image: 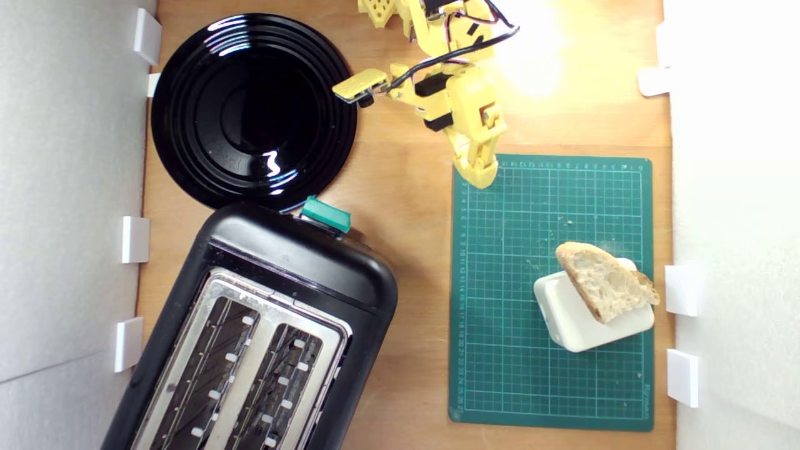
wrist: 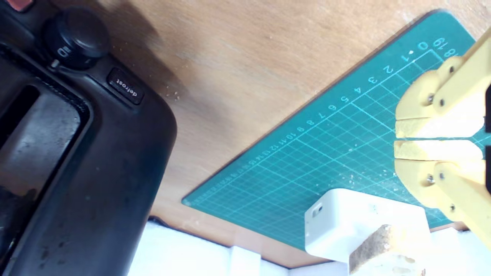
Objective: Pick bread and place in toaster
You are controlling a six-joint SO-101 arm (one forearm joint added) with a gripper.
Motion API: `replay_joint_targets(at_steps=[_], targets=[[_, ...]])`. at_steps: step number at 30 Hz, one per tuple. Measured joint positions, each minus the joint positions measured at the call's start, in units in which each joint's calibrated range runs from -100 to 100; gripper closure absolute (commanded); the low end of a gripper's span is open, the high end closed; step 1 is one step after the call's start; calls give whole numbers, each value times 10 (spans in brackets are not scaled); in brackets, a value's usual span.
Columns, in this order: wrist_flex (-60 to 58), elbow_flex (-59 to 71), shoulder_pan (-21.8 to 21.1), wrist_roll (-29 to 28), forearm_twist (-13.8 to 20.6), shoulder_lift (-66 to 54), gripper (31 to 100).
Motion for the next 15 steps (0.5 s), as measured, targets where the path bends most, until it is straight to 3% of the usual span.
replay_joint_targets(at_steps=[10, 15], targets=[[0, -2, -41, -7, 3, 1, 880], [0, 1, -44, -35, 54, 3, 880]])
